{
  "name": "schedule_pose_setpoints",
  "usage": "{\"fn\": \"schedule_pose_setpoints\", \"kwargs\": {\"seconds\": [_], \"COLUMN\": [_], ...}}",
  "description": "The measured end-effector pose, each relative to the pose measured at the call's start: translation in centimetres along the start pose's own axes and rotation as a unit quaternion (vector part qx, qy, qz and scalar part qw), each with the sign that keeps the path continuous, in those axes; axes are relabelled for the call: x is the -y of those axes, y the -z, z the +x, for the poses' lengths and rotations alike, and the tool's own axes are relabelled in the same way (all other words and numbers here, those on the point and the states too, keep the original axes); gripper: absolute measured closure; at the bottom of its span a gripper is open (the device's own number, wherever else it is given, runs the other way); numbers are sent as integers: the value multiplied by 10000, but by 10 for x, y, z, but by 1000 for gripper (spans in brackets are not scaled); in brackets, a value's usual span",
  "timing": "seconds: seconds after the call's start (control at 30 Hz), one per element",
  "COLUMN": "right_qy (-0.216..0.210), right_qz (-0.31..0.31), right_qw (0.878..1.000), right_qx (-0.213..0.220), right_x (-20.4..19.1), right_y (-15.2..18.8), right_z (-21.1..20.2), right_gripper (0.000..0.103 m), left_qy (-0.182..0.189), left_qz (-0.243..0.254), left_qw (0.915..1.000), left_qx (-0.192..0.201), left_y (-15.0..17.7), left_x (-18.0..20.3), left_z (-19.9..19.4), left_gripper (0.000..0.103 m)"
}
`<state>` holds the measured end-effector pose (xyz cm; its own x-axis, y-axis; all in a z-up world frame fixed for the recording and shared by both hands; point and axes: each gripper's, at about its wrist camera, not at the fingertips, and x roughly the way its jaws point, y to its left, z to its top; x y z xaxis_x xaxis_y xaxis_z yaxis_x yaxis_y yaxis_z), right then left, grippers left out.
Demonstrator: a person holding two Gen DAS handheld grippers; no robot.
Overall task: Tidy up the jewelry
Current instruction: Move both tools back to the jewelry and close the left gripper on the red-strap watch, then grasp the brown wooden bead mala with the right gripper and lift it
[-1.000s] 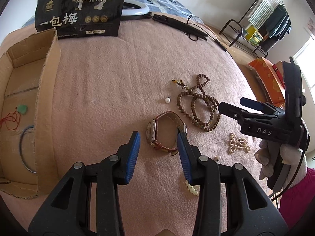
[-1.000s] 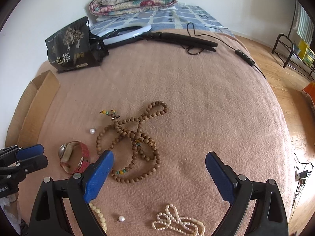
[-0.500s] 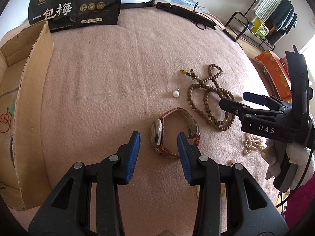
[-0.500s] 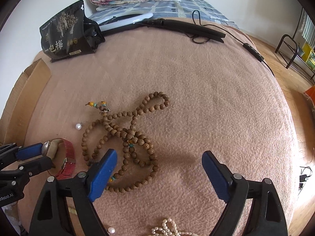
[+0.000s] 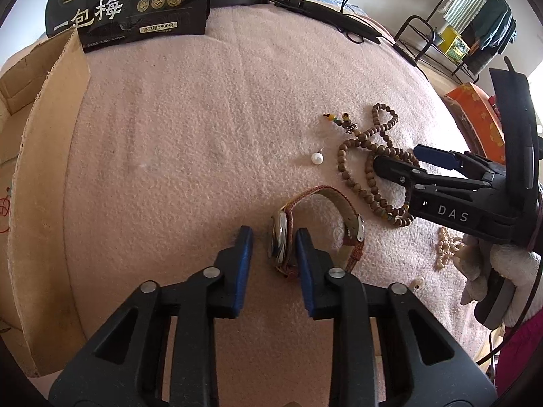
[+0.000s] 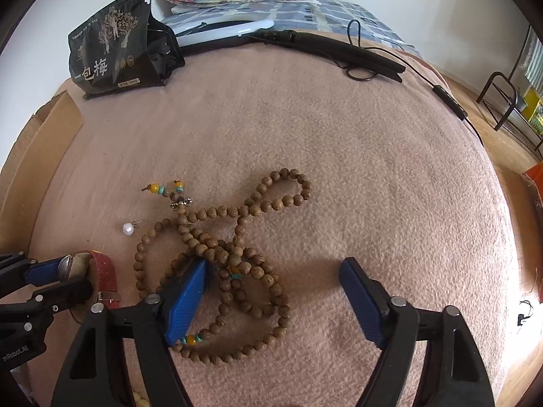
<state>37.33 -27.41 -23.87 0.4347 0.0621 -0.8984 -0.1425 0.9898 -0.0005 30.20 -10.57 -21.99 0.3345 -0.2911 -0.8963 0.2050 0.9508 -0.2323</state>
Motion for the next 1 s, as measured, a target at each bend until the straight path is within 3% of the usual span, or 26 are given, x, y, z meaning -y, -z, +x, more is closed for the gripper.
{"fn": "schedule_pose_setpoints", "kwargs": {"seconds": [0.1, 0.17, 0.37, 0.6, 1.0], "right_qy": [-91, -109, -150, -192, -281], "right_qz": [1, 11, 92, 172, 338], "right_qw": [10000, 9999, 9998, 9996, 9957], "right_qx": [37, 54, 61, 150, 811], "right_x": [-1, -1, 5, 10, 9], "right_y": [0, 0, 3, 5, 0], "right_z": [-1, -3, -6, -17, -71], "right_gripper": [46, 65, 92, 93, 93], "left_qy": [8, -37, -71, -105, 24], "left_qz": [39, 97, 131, 199, 307], "left_qw": [10000, 9999, 9999, 9996, 9980], "left_qx": [-9, 19, 63, 193, 550], "left_y": [1, 1, 1, 3, 4], "left_x": [1, 3, 4, 6, 13], "left_z": [0, 0, -3, -12, -48], "left_gripper": [90, 90, 93, 94, 94]}}
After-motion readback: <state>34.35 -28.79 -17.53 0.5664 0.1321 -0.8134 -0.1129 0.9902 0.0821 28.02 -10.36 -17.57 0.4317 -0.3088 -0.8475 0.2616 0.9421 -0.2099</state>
